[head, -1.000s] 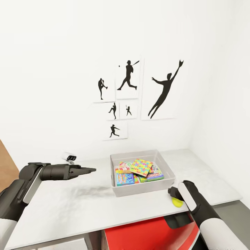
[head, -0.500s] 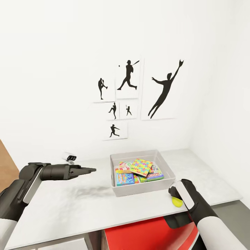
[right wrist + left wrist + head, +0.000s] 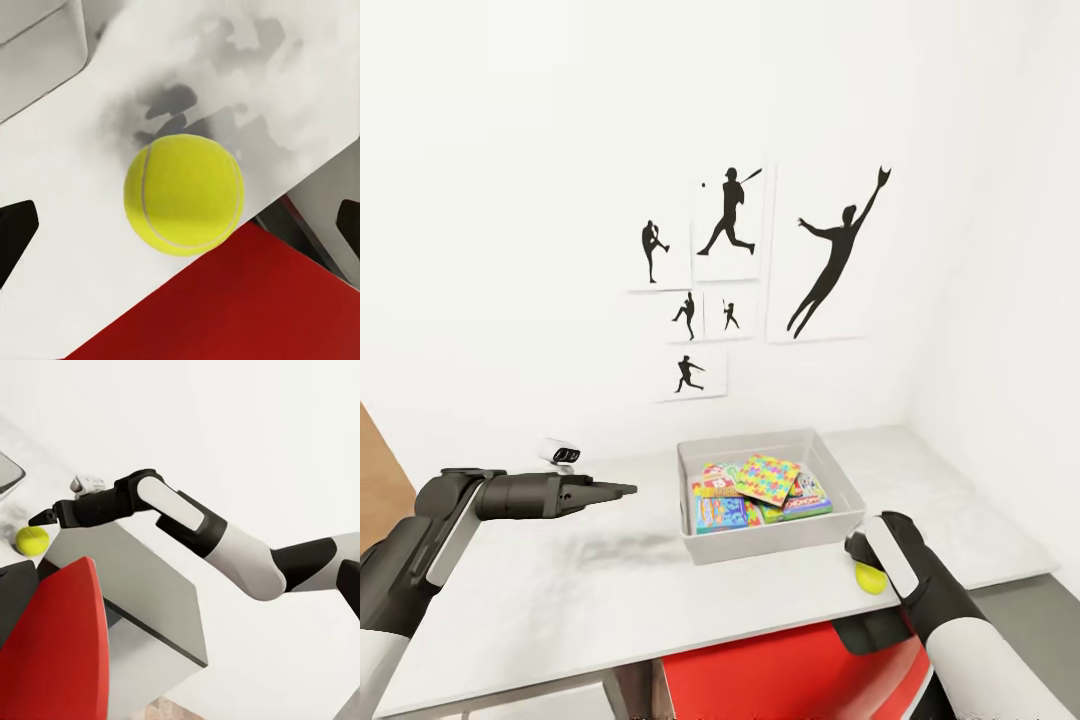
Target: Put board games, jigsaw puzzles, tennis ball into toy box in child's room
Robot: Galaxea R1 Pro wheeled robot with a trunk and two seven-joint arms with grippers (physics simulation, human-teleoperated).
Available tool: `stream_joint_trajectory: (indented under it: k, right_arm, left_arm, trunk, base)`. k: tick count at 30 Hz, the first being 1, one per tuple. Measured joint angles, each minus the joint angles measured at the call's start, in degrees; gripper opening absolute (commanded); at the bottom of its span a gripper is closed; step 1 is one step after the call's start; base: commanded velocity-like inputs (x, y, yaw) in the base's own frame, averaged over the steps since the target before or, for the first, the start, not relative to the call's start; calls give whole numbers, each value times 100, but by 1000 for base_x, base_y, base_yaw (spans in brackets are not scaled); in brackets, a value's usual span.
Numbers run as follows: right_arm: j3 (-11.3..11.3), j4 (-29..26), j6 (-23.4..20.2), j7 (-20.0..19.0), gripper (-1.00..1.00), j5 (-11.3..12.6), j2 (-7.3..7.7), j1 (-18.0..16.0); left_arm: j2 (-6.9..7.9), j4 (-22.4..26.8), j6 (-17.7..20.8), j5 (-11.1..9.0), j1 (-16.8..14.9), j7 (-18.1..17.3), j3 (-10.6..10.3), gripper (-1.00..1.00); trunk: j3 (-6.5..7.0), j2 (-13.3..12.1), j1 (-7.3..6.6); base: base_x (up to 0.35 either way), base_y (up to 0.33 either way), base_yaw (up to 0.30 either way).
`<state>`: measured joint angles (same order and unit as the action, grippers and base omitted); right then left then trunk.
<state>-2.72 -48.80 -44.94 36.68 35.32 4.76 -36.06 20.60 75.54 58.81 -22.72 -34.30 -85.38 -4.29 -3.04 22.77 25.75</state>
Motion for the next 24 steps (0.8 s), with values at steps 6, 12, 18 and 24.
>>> stream_joint_trajectory:
  k: [6,12,18,24]
  right_arm:
    - [0,5,4,0,100,-2,-17,-45]
    - [0,7,26,0,100,-4,-31,-76]
    - [-5,8,43,0,100,-16,-30,-89]
    - [-7,13,49,0,100,-21,-27,-145]
  left_arm:
    - [0,-1,0,0,0,0,-1,100]
    - [0,-1,0,0,0,0,-1,100]
    - [0,2,0,0,0,0,0,100]
    - [0,0,0,-4,0,0,-1,100]
  trunk:
    - [-53,0,0]
    - [-108,0,0]
    - [-164,0,0]
    - [-221,0,0]
  base:
    - [0,0,0]
    - [0,0,0]
    - [0,0,0]
    - [0,0,0]
